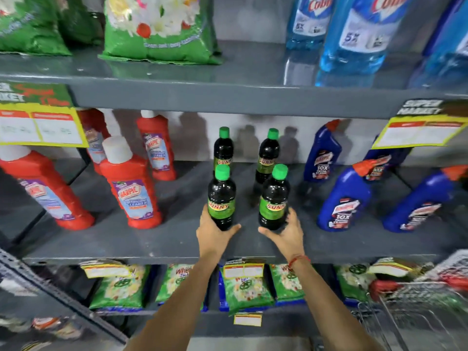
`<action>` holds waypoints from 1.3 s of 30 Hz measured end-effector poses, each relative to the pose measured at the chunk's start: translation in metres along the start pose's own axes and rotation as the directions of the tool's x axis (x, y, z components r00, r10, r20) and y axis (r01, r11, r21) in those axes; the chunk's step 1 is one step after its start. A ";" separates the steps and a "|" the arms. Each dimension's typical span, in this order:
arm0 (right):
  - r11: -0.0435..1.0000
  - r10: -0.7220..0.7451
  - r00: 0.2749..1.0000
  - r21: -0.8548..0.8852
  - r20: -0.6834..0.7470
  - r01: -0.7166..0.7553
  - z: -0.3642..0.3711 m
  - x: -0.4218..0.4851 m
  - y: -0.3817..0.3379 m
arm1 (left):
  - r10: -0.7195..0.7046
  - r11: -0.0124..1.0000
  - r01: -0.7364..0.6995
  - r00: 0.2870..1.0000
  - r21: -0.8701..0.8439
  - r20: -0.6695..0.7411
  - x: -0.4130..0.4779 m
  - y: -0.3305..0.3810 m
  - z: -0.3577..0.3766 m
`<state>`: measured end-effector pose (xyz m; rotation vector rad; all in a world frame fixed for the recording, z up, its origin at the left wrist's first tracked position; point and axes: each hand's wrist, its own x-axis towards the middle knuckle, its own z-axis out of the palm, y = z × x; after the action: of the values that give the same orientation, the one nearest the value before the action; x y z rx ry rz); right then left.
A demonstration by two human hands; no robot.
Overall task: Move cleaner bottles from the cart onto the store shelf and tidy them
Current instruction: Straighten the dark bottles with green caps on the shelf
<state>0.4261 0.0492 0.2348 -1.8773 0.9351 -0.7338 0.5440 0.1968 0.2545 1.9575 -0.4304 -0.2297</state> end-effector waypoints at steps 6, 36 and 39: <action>0.999 -0.047 0.997 -0.012 0.063 0.048 -0.002 0.013 -0.001 | -0.005 1.000 0.005 1.000 0.022 -0.006 0.011 -0.005 -0.007; 0.960 0.268 0.878 0.034 -0.398 -0.278 -0.259 0.053 0.114 | 0.135 0.987 -0.088 0.905 -0.132 0.404 -0.056 0.088 0.204; 0.969 0.246 0.889 0.068 -0.385 -0.239 -0.257 0.066 0.114 | 0.119 0.992 -0.090 0.905 -0.090 0.408 -0.044 0.099 0.214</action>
<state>0.2249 -0.1581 0.2510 -1.5825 1.3832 -0.9784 0.4096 -0.0018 0.2546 1.8080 -0.7910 -0.5887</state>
